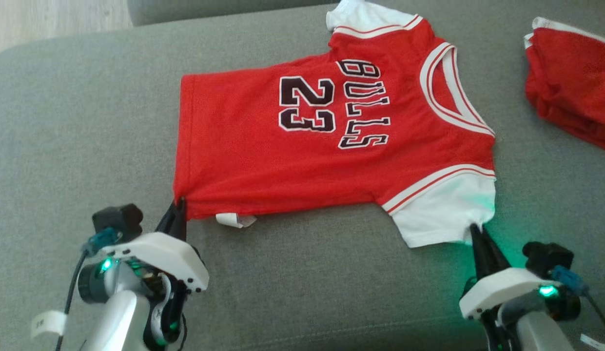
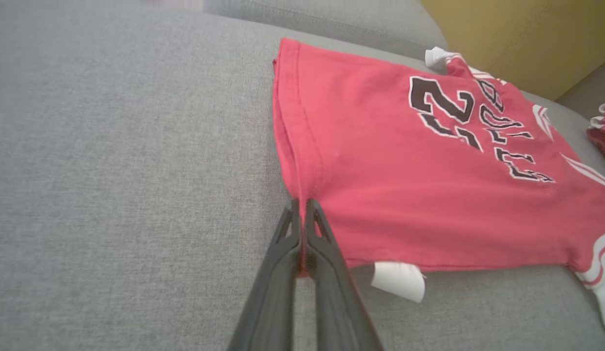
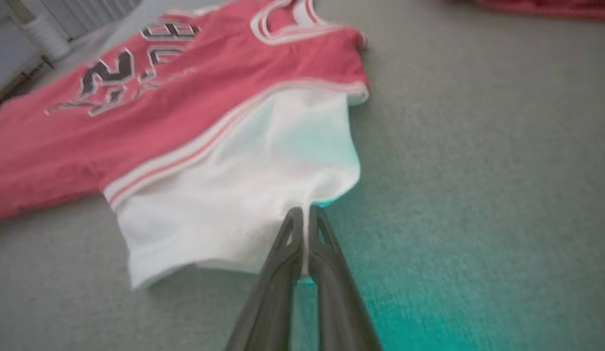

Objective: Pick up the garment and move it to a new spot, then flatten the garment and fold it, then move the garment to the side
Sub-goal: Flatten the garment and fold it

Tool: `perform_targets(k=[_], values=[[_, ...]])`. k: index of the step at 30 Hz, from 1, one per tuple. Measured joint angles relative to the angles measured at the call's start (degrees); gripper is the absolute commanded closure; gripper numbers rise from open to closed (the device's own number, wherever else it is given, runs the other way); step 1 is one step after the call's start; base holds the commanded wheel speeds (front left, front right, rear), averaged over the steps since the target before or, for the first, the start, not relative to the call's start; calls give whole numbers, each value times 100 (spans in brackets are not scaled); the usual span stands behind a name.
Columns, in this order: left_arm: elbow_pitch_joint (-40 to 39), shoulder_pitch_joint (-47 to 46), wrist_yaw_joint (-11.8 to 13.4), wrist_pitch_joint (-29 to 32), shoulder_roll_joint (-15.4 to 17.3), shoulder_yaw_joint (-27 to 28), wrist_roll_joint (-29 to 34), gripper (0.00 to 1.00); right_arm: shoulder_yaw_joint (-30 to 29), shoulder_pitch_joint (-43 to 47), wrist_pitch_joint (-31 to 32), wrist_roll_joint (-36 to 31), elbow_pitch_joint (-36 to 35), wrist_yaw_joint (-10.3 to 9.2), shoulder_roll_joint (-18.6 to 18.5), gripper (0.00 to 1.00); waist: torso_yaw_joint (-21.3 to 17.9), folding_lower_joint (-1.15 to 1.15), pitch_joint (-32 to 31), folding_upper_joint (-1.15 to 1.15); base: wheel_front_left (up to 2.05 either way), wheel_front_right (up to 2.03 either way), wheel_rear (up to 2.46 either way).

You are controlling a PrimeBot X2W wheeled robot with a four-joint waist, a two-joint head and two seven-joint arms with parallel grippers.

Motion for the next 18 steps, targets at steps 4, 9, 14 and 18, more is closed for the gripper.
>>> perform_targets(k=[4, 9, 14, 18], values=[[-170, 84, -3, -187, 1, 42, -49, 100, 23, -10, -361, 73, -461, 0, 5, 100, -32, 0, -168, 0, 0, 0, 0], [-697, 80, -9, -386, 14, 90, -58, 100, -91, -110, -671, 53, -1496, 0, 5, 100, -77, 0, -404, 0, 0, 0, 0], [-1466, 40, -14, -434, 123, 133, -56, 100, -299, -196, -770, -58, -2727, 0, 4, 100, -121, 0, -596, 0, 0, 0, 0], [-2475, -160, -14, -312, 331, 185, 40, 100, -527, -222, -781, -132, -3888, 0, 4, 100, -165, 0, -716, 0, 0, 0, 0]])
